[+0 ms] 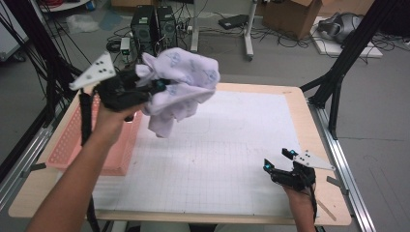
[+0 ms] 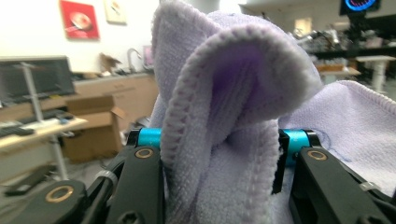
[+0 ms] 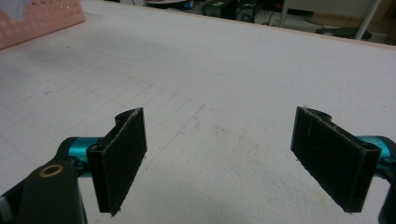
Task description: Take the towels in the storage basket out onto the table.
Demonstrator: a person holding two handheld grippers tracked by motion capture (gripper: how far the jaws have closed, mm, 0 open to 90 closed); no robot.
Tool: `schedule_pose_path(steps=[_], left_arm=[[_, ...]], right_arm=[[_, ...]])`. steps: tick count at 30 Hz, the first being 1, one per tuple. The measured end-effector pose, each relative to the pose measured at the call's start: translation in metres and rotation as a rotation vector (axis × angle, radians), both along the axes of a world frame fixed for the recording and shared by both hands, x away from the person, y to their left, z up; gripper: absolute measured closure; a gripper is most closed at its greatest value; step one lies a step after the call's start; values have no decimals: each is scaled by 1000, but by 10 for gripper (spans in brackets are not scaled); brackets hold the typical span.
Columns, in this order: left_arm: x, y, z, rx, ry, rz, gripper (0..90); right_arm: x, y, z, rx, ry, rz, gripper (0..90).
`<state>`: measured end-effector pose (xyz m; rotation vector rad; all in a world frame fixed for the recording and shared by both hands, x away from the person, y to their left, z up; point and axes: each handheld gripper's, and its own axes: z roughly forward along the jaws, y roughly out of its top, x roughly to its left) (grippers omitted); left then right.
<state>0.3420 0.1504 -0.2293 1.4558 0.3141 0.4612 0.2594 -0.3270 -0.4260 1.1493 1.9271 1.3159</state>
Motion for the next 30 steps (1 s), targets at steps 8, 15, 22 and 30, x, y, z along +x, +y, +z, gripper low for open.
schedule_pose_path(steps=[8, 15, 22, 30], left_arm=[[11, -64, -55, 39, 107, -45, 621], [22, -111, -110, 121, 201, -24, 618], [28, -135, -148, 190, 269, 3, 601], [33, -154, -187, 290, 404, 46, 457]], right_arm=[[-1, -4, -1, 3, 6, -7, 172], [-1, -7, -2, 1, 11, -13, 172], [-1, -10, -3, -4, 18, -18, 172], [0, -9, -4, -21, 24, -15, 172]])
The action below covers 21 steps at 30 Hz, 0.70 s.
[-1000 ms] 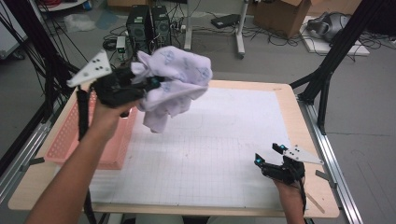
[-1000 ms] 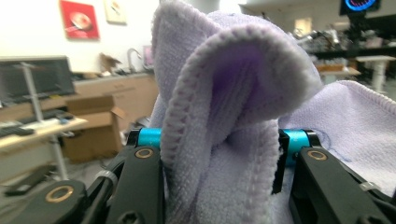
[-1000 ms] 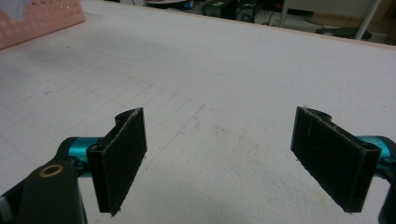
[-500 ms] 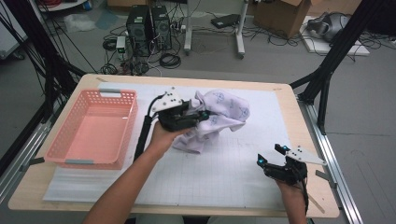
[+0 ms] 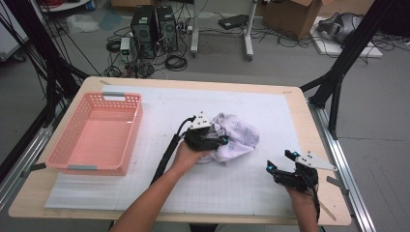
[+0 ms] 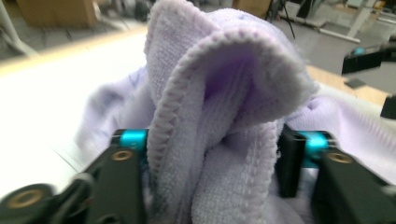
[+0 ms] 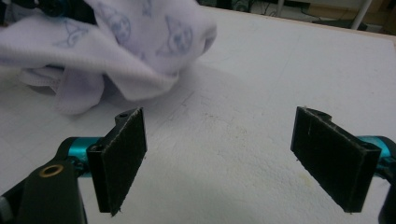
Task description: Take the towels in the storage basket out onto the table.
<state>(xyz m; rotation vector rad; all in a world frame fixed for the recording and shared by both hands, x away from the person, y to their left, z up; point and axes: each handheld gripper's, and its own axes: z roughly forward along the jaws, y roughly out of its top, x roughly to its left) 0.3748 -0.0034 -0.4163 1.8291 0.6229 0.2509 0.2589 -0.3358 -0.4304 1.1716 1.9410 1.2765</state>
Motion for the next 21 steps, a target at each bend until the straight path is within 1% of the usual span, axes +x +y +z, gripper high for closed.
schedule_pose_path(steps=[1, 2, 3, 4, 5, 6, 7, 9, 12, 13, 14, 15, 16, 17, 18, 19, 21], left_arm=[[0, -1, -1, 6, 18, -8, 415], [-1, 0, 0, 9, 27, -11, 415], [-4, 2, 2, 5, 21, -1, 326], [-6, 5, 5, 2, 9, 15, 286], [-9, 9, 8, -1, -1, 23, 259], [-11, 14, 11, -11, 0, 29, 259], [-15, 20, 15, -32, -7, 35, 225], [-22, 30, 19, -47, -19, 65, 218], [-32, 46, 20, -68, -8, 90, 215], [-39, 53, 19, -78, -6, 106, 210], [-43, 58, 18, -79, -9, 115, 210], [-48, 65, 16, -83, -12, 123, 209], [-53, 72, 13, -95, -10, 136, 209], [-58, 80, 10, -112, -5, 146, 208], [-63, 87, 7, -119, -3, 152, 208], [-68, 93, 4, -118, -9, 157, 205], [-76, 104, -2, -108, -21, 167, 205]], right_arm=[[0, 0, 0, -3, 2, 1, 172], [0, 0, 0, -3, 2, 1, 172], [0, 0, -1, -2, 6, 0, 172], [0, 0, -1, 1, 8, -1, 172], [0, 0, -1, 4, 10, -2, 172], [0, 0, -1, 4, 10, -2, 172], [0, 0, -1, 1, 5, 0, 172], [0, 1, -3, 2, 9, 5, 172], [-2, 2, -4, 1, 23, 10, 172], [-4, 4, -5, -5, 26, 16, 172], [-6, 4, -5, -11, 29, 20, 172], [-6, 4, -5, -11, 29, 20, 172], [-10, 5, -5, -24, 31, 24, 172], [-13, 6, -5, -26, 34, 24, 172], [-13, 6, -5, -26, 34, 24, 172], [-16, 6, -4, -30, 28, 22, 172], [-17, 6, -3, -28, 28, 21, 172]])
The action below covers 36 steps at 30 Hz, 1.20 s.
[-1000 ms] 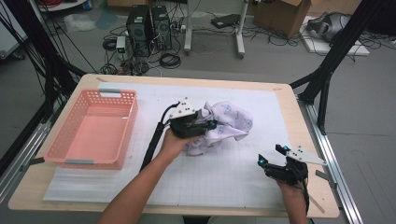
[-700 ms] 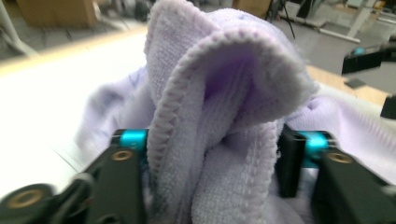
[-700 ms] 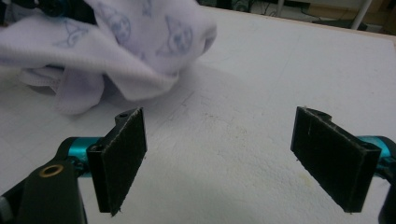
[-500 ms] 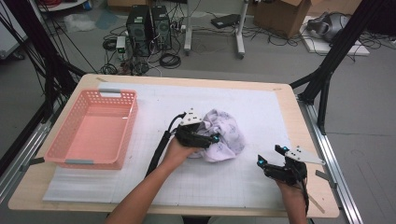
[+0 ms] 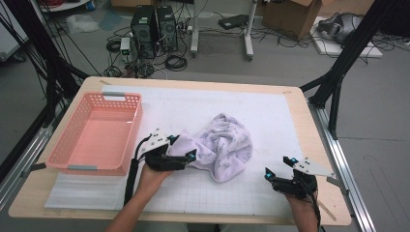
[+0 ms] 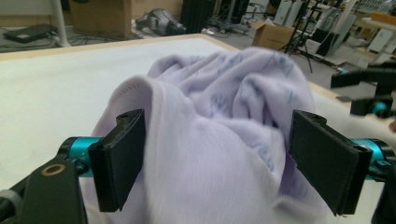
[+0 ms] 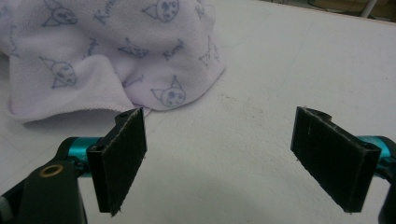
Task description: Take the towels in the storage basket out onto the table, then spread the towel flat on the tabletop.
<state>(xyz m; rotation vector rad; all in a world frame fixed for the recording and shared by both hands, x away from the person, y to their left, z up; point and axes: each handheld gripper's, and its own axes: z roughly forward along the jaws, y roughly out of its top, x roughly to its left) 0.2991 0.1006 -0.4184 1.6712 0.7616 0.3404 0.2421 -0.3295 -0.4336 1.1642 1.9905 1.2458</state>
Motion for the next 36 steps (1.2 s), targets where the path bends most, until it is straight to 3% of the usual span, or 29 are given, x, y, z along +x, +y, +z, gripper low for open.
schedule_pose_path(steps=[3, 6, 13, 15, 17, 22, 28, 36], left_arm=[[-4, 10, -7, 8, 3, 7, 206], [-6, 12, -9, 44, -11, 3, 207], [-8, 12, -5, 16, -47, -14, 205], [-6, 12, -6, 37, -68, 1, 207], [-2, 12, -8, 31, -48, 6, 207], [-2, 11, -6, 25, -63, 6, 207], [-2, 16, -4, 7, -63, 22, 206], [-1, 22, -5, 17, -60, 33, 206]], right_arm=[[2, 0, 0, 1, 0, -10, 172], [7, 0, -2, 0, 11, -12, 172], [10, -2, -2, -7, 10, -18, 173], [8, -3, -3, -8, 14, -24, 172], [5, -6, -3, -7, 16, -32, 173], [-2, -15, -2, 6, 15, -57, 172], [1, -16, -3, -1, 17, -51, 172], [6, -13, -5, -8, 31, -46, 172]])
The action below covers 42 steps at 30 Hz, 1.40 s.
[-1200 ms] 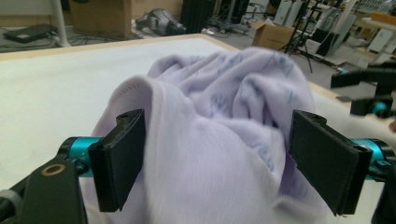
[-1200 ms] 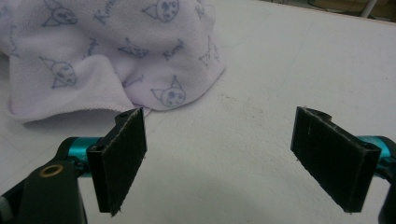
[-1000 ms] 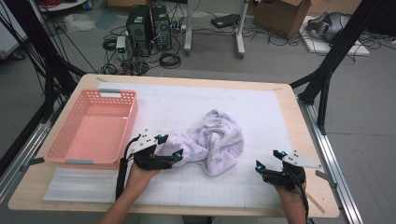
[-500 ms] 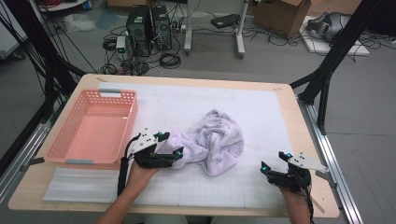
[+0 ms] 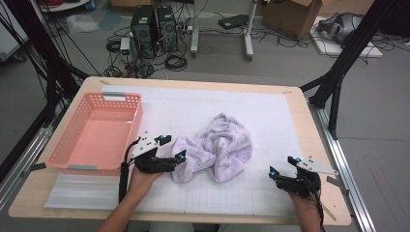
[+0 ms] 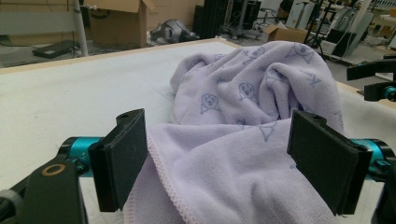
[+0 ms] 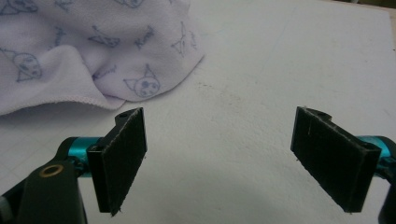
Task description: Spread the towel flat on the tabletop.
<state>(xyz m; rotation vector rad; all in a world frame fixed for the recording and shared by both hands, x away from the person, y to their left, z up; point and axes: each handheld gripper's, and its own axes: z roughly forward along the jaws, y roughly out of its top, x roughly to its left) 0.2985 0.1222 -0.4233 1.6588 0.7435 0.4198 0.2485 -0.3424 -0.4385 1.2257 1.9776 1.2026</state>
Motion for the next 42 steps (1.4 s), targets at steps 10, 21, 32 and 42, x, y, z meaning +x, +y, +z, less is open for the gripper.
schedule_pose_path(steps=[10, 21, 32, 42], left_arm=[[0, 4, 2, 0, -3, 14, 206], [-2, 14, 3, -6, -1, 32, 211], [0, 14, 1, -4, 21, 29, 218], [2, 8, -1, 14, 39, 6, 254]], right_arm=[[22, 34, -2, -4, 55, 82, 171], [60, 97, -11, -132, 214, 210, 381], [17, 52, 4, -165, 155, 257, 809], [-26, -13, 14, -165, 151, 165, 630]])
